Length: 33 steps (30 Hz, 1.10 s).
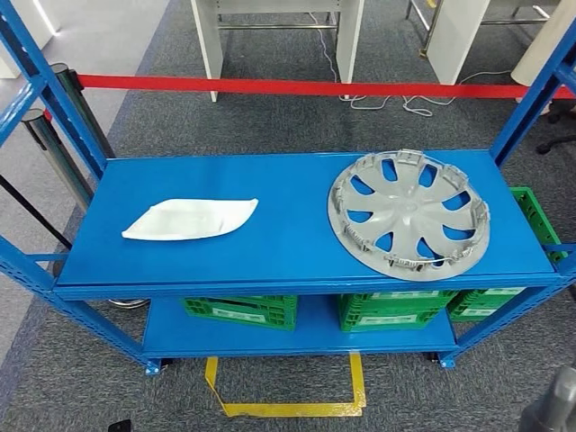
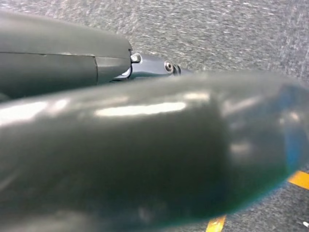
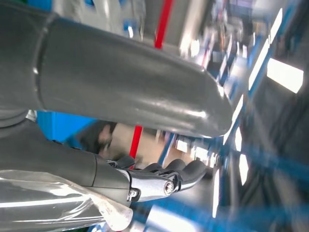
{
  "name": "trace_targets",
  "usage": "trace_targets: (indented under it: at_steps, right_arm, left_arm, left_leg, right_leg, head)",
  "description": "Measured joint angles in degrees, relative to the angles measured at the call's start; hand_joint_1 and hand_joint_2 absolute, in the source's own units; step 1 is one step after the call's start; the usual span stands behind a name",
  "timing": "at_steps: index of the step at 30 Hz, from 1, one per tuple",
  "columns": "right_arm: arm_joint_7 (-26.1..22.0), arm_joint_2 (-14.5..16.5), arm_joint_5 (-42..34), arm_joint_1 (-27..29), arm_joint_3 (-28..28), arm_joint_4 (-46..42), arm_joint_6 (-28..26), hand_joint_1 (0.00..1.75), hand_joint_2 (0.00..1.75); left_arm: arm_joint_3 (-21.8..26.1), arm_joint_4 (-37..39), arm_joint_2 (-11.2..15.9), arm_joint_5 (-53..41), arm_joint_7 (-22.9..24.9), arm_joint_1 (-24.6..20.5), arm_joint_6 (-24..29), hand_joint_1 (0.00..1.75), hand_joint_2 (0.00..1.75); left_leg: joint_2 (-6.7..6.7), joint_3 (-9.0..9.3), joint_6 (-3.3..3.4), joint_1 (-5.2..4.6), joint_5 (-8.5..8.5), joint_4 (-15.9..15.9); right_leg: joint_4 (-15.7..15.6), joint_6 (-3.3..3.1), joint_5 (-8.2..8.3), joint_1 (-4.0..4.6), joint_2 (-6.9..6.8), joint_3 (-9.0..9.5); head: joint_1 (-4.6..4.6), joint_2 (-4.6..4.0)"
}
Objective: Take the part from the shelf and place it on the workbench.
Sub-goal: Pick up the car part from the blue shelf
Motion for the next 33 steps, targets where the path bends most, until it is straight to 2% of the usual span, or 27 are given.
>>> trace_targets:
  at_steps: [3, 5, 6, 7, 9, 10, 11, 14, 15, 17, 19, 20, 21, 22, 24, 25, 26, 27, 30, 31, 33]
  right_arm:
    - [0.0, -0.4, -0.2, -0.2, -0.4, 0.3, 0.5, 0.0, 0.0]
    - [0.0, -1.4, -0.4, -1.1, -2.2, 1.3, 2.1, 0.0, 0.0]
    - [0.4, -3.4, -1.0, -3.0, -5.1, 3.1, 5.0, 0.0, 0.0]
    - [1.9, -7.0, -2.4, -6.6, -9.6, 6.6, 9.1, 0.0, 0.0]
    - [5.6, -15.3, -5.0, -14.7, -18.0, 15.1, 16.6, 0.0, 0.0]
    - [7.2, -18.6, -5.6, -18.0, -20.4, 19.0, 18.2, 0.0, 0.0]
    - [8.0, -20.5, -5.3, -19.9, -21.0, 21.7, 18.2, 0.0, 0.0]
    - [9.1, -24.9, -4.2, -24.3, -21.7, 28.1, 17.9, 0.0, 0.0]
    - [9.1, -25.9, -4.1, -25.3, -21.7, 29.5, 17.9, 0.0, 0.0]
    - [9.1, -27.3, -3.9, -26.7, -21.8, 31.6, 17.8, 0.0, 0.0]
    - [9.1, -28.0, -3.8, -27.5, -21.8, 33.2, 17.7, 0.0, 0.0]
    - [9.1, -28.2, -3.8, -27.7, -21.8, 33.8, 17.6, 0.0, 0.0]
    - [9.1, -28.4, -3.7, -27.9, -21.7, 34.3, 17.6, 0.0, 0.0]
    - [9.2, -28.6, -3.5, -28.0, -21.7, 34.8, 17.5, 0.0, 0.0]
    - [9.8, -29.2, -2.0, -28.5, -21.5, 35.7, 16.9, 0.0, 0.0]
    - [10.2, -29.6, -0.6, -29.1, -21.3, 36.3, 16.4, 0.0, 0.0]
    - [10.6, -30.3, 1.4, -30.0, -20.8, 37.4, 15.9, 0.0, 0.0]
    - [10.9, -31.0, 3.4, -31.1, -20.0, 38.6, 15.4, 0.0, 0.0]
    - [10.8, -33.4, 8.1, -34.9, -16.7, 42.4, 15.0, 0.0, 0.0]
    - [10.6, -33.9, 8.9, -36.1, -15.6, 43.4, 14.9, 0.0, 0.0]
    - [10.2, -34.5, 9.6, -37.9, -13.6, 44.9, 14.9, 0.0, 0.0]
  left_arm:
    - [0.0, 0.0, 0.0, -0.2, 0.0, 0.1, -0.1, 0.0, 0.0]
    - [0.1, 0.0, 0.0, -0.8, 0.0, 0.1, -0.4, 0.0, 0.0]
    - [0.1, 0.0, 0.1, -1.5, -0.2, -0.1, -1.6, 0.0, 0.0]
    - [0.2, 0.1, 0.2, -2.3, -0.5, -0.4, -2.9, 0.0, 0.0]
    - [0.3, 0.3, 0.4, -3.7, -1.0, -1.3, -5.4, 0.0, 0.0]
    - [0.3, 0.4, 0.5, -4.2, -0.8, -1.7, -5.7, 0.0, 0.0]
    - [0.3, 0.5, 0.5, -4.5, -0.6, -1.9, -5.8, 0.0, 0.0]
    - [0.3, 0.6, 0.5, -4.8, -0.3, -2.2, -5.8, 0.0, 0.0]
    - [0.3, 0.6, 0.6, -4.9, -0.3, -2.3, -5.8, 0.0, 0.0]
    - [0.4, 0.7, 0.7, -4.9, -0.3, -2.5, -5.8, 0.0, 0.0]
    - [0.4, 0.8, 0.7, -4.9, -0.3, -2.5, -5.8, 0.0, 0.0]
    - [0.4, 0.9, 0.8, -4.9, -0.3, -2.5, -5.8, 0.0, 0.0]
    - [0.4, 0.9, 0.8, -4.9, -0.3, -2.4, -5.8, 0.0, 0.0]
    - [0.4, 1.0, 0.8, -4.9, -0.3, -2.4, -5.8, 0.0, 0.0]
    - [0.4, 1.0, 0.9, -5.1, -0.2, -2.4, -5.8, 0.0, 0.0]
    - [0.4, 1.0, 0.9, -5.3, 0.1, -2.5, -5.8, 0.0, 0.0]
    - [0.4, 1.0, 1.0, -5.5, 0.4, -2.6, -5.8, 0.0, 0.0]
    - [0.5, 1.0, 1.0, -5.7, 0.8, -2.7, -5.8, 0.0, 0.0]
    - [0.5, 1.0, 0.9, -6.0, 1.5, -3.0, -5.9, 0.0, 0.0]
    - [0.5, 1.0, 0.9, -6.1, 1.7, -3.1, -5.9, 0.0, 0.0]
    - [0.5, 1.1, 0.9, -6.3, 1.7, -3.3, -6.0, 0.0, 0.0]
  left_leg:
    - [-0.01, -0.01, 0.16, -0.01, 0.75, 0.0]
    - [0.0, 0.16, 0.61, 0.11, 1.72, -0.2]
    - [0.07, 0.19, 1.07, 0.2, 2.21, -0.4]
    - [0.15, 0.23, 1.46, 0.27, 2.47, -0.6]
    - [0.28, 0.11, 1.84, 0.14, 2.67, -0.7]
    - [0.28, 0.01, 1.67, -0.02, 2.63, -0.6]
    - [0.29, -0.11, 1.43, -0.15, 2.64, -0.6]
    - [0.25, -0.27, 0.79, -0.25, 2.59, -0.5]
    - [0.21, -0.49, 0.54, -0.26, 2.05, 0.1]
    - [0.14, -2.62, 0.0, -0.16, -0.65, 4.8]
    - [0.14, -6.53, -0.28, -0.05, -3.89, 12.6]
    - [0.14, -8.05, -0.31, -0.03, -4.46, 15.3]
    - [0.14, -8.68, -0.25, -0.04, -3.88, 16.1]
    - [0.14, -8.3, -0.08, -0.06, -2.18, 14.6]
    - [0.14, -5.4, 0.59, -0.24, 2.44, 7.3]
    - [0.14, -3.96, 0.95, -0.34, 3.96, 3.8]
    - [0.16, -3.05, 1.22, -0.45, 4.61, 1.4]
    - [0.17, -2.69, 1.42, -0.59, 4.57, 0.3]
    - [0.2, -2.35, 2.0, -0.47, 4.61, -0.6]
    - [0.21, -2.13, 2.26, -0.33, 4.74, -0.9]
    - [0.2, -1.89, 2.56, -0.2, 4.84, -1.1]
  right_leg:
    - [0.0, 0.17, -0.06, -0.01, 0.0, -0.02]
    - [0.0, 0.61, -0.22, -0.04, 0.01, -0.03]
    - [2.8, 1.15, -2.08, -0.11, 0.0, -1.38]
    - [4.7, 1.64, -2.67, -0.2, -0.02, -2.33]
    - [4.8, 2.24, -2.48, -0.35, -0.04, -2.4]
    - [1.9, 2.06, -0.58, -0.35, -0.03, -0.99]
    - [-0.2, 1.82, 0.1, -0.29, 0.0, -0.02]
    - [-0.8, 1.04, 0.22, -0.35, 0.0, 0.15]
    - [-0.9, 0.73, 0.25, -0.49, -0.06, 0.26]
    - [-1.1, 0.2, 0.27, -0.73, -0.26, 0.47]
    - [-1.1, -0.08, 0.11, -0.69, -0.37, 0.5]
    - [-1.1, -0.16, 0.03, -0.67, -0.38, 0.57]
    - [-1.1, -0.19, -0.07, -0.64, -0.36, 0.68]
    - [-1.1, -0.18, -0.2, -0.6, -0.33, 0.87]
    - [-1.1, -0.01, -0.54, -0.48, -0.28, 1.37]
    - [-1.0, 0.18, -0.74, -0.37, -0.19, 1.49]
    - [-0.9, 0.45, -0.83, -0.32, -0.11, 1.43]
    - [-0.9, 0.78, -0.86, -0.32, -0.03, 1.28]
    - [-0.8, 1.82, -1.1, -0.58, 0.0, 0.85]
    - [0.3, 2.11, -1.86, -0.62, -0.02, 0.28]
    - [6.1, 2.6, -4.67, -0.7, -0.07, -2.66]
  head:
    - [0.01, -0.01]
    - [-0.01, -0.02]
    - [0.03, -0.02]
    - [0.11, -0.02]
    - [0.25, -0.02]
    - [0.23, -0.02]
    - [0.2, -0.01]
    - [0.18, -0.02]
    - [0.14, -0.02]
    - [0.01, -0.02]
    - [-0.06, -0.02]
    - [-0.04, -0.02]
    - [-0.07, -0.02]
    - [-0.07, -0.02]
    - [-0.04, -0.02]
    - [-0.02, -0.02]
    - [-0.01, -0.02]
    - [0.0, -0.02]
    - [0.04, -0.01]
    - [0.18, -0.01]
    - [0.57, -0.02]
